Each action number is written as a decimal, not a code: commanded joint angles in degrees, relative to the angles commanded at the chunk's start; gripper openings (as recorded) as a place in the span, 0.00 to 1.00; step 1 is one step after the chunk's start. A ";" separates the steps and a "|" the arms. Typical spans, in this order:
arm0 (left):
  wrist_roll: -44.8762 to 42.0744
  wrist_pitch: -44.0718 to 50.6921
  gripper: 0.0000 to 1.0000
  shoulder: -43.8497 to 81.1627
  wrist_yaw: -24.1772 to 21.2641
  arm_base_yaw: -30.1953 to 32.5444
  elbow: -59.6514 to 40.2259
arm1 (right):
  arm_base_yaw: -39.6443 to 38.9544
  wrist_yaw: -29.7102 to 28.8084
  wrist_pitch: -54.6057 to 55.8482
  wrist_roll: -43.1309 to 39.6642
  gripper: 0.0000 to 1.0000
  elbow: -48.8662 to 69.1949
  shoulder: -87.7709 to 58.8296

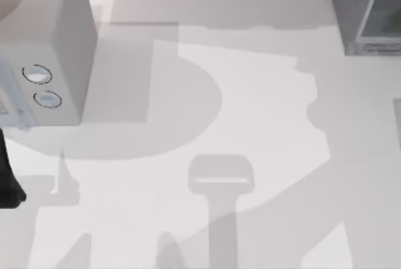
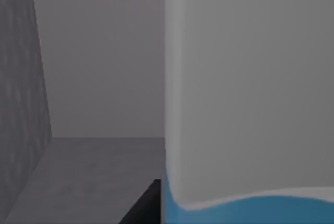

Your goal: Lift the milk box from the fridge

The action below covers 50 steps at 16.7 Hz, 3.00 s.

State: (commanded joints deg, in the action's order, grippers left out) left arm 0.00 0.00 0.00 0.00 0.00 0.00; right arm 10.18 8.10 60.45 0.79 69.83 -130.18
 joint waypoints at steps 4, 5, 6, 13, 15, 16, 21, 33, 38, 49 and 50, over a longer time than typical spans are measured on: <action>0.00 0.00 1.00 0.00 0.00 0.00 0.00 | 0.00 0.00 0.00 0.00 0.02 0.00 0.00; 0.00 0.00 1.00 0.00 0.00 0.00 0.00 | 0.00 0.00 0.00 0.00 0.00 0.00 0.00; 0.00 0.00 1.00 0.00 0.00 0.00 0.00 | 0.00 0.00 0.00 0.00 0.00 0.00 0.00; 0.00 0.00 1.00 0.00 0.00 0.00 0.00 | 0.18 0.01 0.00 0.08 0.00 -0.04 0.10; 0.00 0.00 1.00 0.00 0.00 0.00 0.00 | 0.17 0.01 -0.72 0.06 0.00 0.22 0.89; 0.00 0.00 1.00 0.00 0.00 0.00 0.00 | 0.17 0.02 -1.56 0.05 0.00 0.42 1.77; 0.00 0.00 1.00 0.00 0.00 0.00 0.00 | 0.18 0.09 -8.18 0.16 0.00 1.31 6.17; 0.00 0.00 1.00 0.00 0.00 0.00 0.00 | 1.50 1.23 -4.56 0.13 0.00 -10.74 14.90; 0.00 0.00 1.00 0.00 0.00 0.00 0.00 | 2.57 2.71 0.23 0.33 0.00 -23.53 22.65; 0.00 0.00 1.00 0.00 0.00 0.00 0.00 | 1.22 1.99 -3.91 0.02 0.00 -27.83 31.33; 0.00 0.00 1.00 0.00 0.00 0.00 0.00 | 0.83 1.65 -5.72 -0.10 0.00 -29.13 34.63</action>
State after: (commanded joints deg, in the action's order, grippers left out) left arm 0.00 0.00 0.00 0.00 0.00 0.00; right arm 11.00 9.75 54.73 0.69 40.70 -95.56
